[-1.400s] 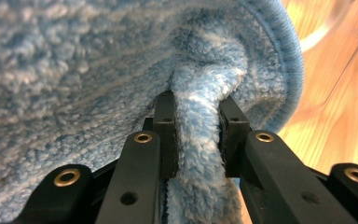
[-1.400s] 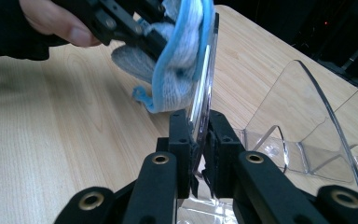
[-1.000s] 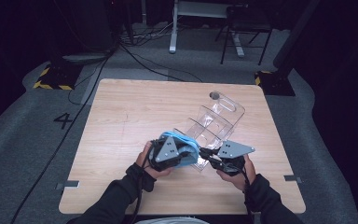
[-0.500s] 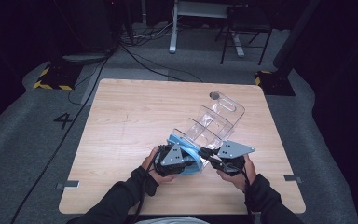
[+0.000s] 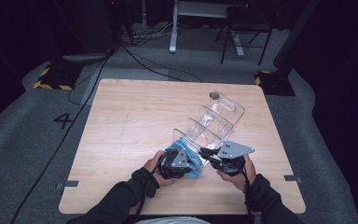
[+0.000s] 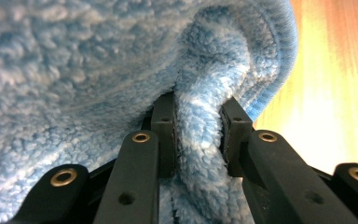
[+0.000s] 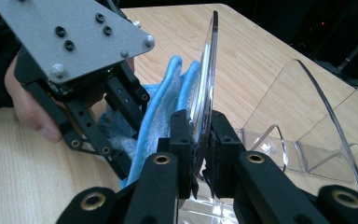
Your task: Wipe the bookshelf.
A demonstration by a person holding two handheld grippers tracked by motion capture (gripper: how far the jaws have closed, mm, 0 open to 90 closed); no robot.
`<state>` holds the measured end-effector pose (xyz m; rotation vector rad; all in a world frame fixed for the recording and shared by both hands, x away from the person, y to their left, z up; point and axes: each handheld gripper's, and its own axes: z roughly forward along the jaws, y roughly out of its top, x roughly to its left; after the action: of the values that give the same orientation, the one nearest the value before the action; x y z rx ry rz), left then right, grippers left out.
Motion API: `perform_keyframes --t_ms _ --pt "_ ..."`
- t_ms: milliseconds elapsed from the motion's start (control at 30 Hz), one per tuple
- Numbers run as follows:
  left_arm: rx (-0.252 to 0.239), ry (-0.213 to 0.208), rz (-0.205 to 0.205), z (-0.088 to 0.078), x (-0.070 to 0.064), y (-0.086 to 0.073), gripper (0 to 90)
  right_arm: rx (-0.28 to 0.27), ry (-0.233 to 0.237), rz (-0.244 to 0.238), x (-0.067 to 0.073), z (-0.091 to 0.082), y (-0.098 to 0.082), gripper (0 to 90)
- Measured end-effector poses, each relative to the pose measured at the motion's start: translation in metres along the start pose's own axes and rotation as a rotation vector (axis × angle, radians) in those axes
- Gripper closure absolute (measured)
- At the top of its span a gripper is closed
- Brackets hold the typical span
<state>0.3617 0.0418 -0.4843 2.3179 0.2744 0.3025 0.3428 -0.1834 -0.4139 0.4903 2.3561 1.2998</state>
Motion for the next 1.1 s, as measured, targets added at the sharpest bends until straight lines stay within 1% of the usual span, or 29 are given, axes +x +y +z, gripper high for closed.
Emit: perform_keyframes --t_ms 100,167,200,233,300,333,367,400,467,500,567,633,700,733,767,800,867,900,933,967,1033,1100 --pt "0.013 0.016 -0.02 -0.004 0.006 -0.003 73.3 0.0 0.0 0.0 0.0 0.0 0.0 82.7" --pt "0.024 0.04 -0.038 -0.007 0.01 -0.005 73.3 0.0 0.001 0.001 0.0 0.0 0.0 82.7" --pt "0.031 0.051 -0.053 -0.009 0.012 -0.006 73.3 0.0 0.001 0.001 0.0 0.0 0.0 82.7" --pt "0.032 0.064 -0.072 -0.012 0.015 -0.006 73.5 0.0 0.001 0.0 0.0 0.0 0.0 82.6" --pt "0.031 0.086 -0.091 -0.017 0.019 -0.008 73.5 -0.001 0.002 0.002 0.0 0.0 0.0 82.7" --pt "0.031 0.086 -0.091 -0.017 0.019 -0.008 73.5 -0.001 0.002 0.002 0.0 0.0 0.0 82.7" --pt "0.028 0.1 -0.11 -0.021 0.023 -0.009 73.5 0.0 0.0 0.0 0.0 0.0 0.0 82.7" --pt "0.024 0.107 -0.118 -0.023 0.025 -0.01 73.5 0.0 0.0 0.0 0.0 0.0 0.0 82.7" --pt "-0.002 0.127 -0.148 -0.03 0.03 -0.012 73.5 -0.001 0.0 0.001 0.0 0.0 0.0 82.6" --pt "-0.012 0.14 -0.151 -0.034 0.032 -0.012 73.5 -0.001 0.001 0.001 0.0 0.0 0.0 82.7" --pt "-0.053 0.159 -0.154 -0.042 0.035 -0.01 73.6 -0.001 0.002 0.001 0.0 0.0 0.0 82.7" --pt "-0.117 0.178 -0.15 -0.052 0.036 -0.006 73.6 -0.002 0.003 0.005 0.0 0.0 0.0 82.6" --pt "-0.155 0.199 -0.143 -0.059 0.036 -0.001 73.6 -0.001 0.004 0.004 -0.001 0.0 0.0 82.5" --pt "-0.176 0.214 -0.129 -0.063 0.035 0.004 73.6 -0.001 0.004 0.005 -0.001 0.0 0.0 82.6" --pt "-0.176 0.214 -0.129 -0.063 0.035 0.004 73.6 -0.001 0.004 0.005 -0.001 0.0 0.0 82.6" --pt "-0.186 0.228 -0.115 -0.065 0.033 0.009 73.6 0.0 0.005 0.008 -0.001 0.0 0.0 82.5" --pt "-0.21 0.233 -0.107 -0.066 0.028 0.014 73.6 0.0 0.003 0.011 -0.001 0.0 0.0 82.4" --pt "-0.224 0.221 -0.099 -0.066 0.025 0.017 73.6 0.0 0.002 0.008 -0.001 0.0 0.0 82.5" --pt "-0.224 0.221 -0.099 -0.066 0.025 0.017 73.8 0.0 0.002 0.008 -0.001 0.0 0.0 82.5" --pt "-0.236 0.199 -0.073 -0.065 0.02 0.021 73.8 0.001 0.002 0.01 -0.001 0.0 0.0 82.5" --pt "-0.234 0.182 -0.047 -0.061 0.011 0.027 73.9 0.001 -0.001 0.01 -0.001 0.001 0.0 82.5" --pt "-0.235 0.146 -0.023 -0.054 0.004 0.031 73.9 -0.001 0.0 0.009 -0.001 0.001 0.0 82.5"
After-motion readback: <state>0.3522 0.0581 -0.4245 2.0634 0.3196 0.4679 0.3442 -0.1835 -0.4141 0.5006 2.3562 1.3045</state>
